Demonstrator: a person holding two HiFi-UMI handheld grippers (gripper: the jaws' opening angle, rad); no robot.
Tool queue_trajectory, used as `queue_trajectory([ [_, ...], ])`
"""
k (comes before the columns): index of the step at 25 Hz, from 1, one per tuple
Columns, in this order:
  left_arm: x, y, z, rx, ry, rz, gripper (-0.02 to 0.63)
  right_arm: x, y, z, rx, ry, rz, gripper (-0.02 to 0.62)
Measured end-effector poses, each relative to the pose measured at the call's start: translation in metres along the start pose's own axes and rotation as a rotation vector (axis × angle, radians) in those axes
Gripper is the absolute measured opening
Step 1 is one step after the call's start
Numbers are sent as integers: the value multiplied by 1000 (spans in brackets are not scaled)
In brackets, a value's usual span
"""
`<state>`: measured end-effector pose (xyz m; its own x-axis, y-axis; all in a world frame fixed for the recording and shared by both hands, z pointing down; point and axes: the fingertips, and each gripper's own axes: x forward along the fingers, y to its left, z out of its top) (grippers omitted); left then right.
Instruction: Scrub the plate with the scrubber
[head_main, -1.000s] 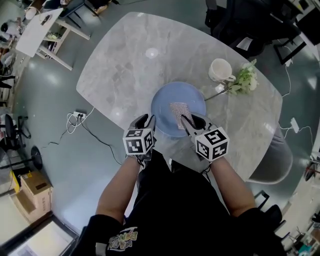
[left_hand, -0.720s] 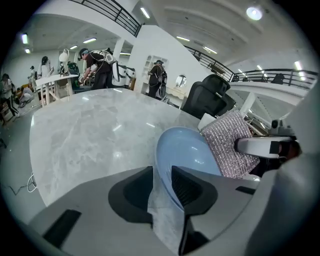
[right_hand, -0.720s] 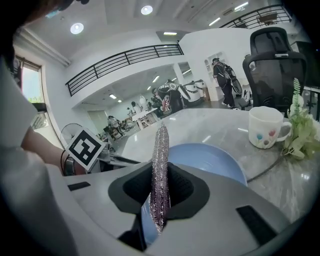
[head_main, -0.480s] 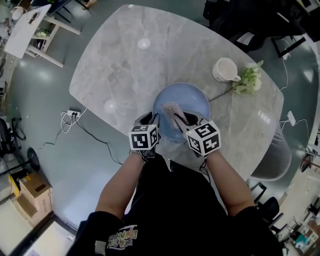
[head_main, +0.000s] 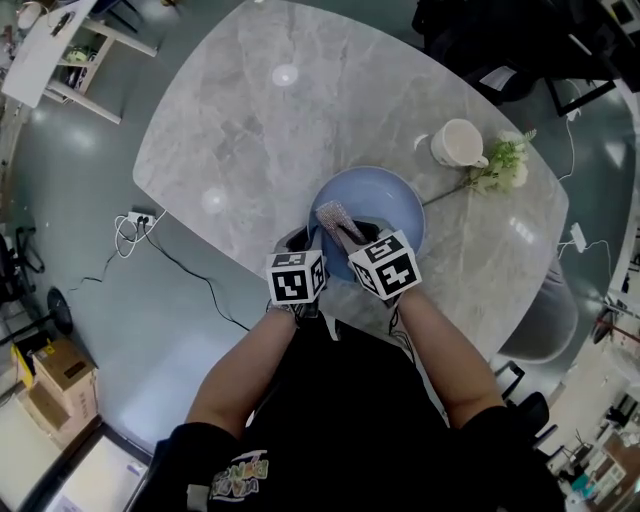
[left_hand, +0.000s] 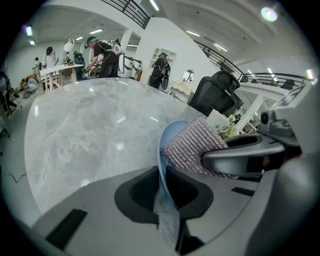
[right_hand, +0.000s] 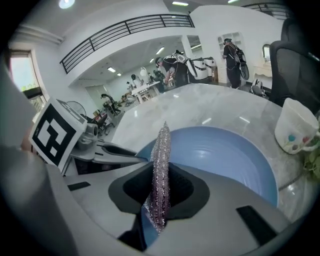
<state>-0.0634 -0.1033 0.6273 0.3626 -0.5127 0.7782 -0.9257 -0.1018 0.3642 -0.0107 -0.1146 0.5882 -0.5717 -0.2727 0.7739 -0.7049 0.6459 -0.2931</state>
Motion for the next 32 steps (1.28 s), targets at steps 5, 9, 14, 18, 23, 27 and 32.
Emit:
queue_trajectory([
  [5, 0, 2, 0, 0, -5, 10, 57, 7, -11, -3, -29, 40, -60, 75],
  [9, 0, 2, 0, -8, -6, 6, 57, 10, -18, -5, -50, 53, -92, 77],
  [14, 0, 0, 0, -6, -7, 7, 57, 6, -28, -7, -81, 66, -138, 78],
  [18, 1, 1, 0, -12, -11, 7, 55, 1, -45, -6, -98, 68, -185, 78],
  [23, 0, 1, -1, -14, -13, 8, 55, -7, -68, -5, -104, 64, -249, 78],
  [27, 1, 0, 0, -20, -17, 6, 55, -14, -86, -4, -116, 54, -293, 80],
  [32, 1, 0, -1, -24, -18, 7, 54, -22, -104, -4, -148, 71, -361, 80],
])
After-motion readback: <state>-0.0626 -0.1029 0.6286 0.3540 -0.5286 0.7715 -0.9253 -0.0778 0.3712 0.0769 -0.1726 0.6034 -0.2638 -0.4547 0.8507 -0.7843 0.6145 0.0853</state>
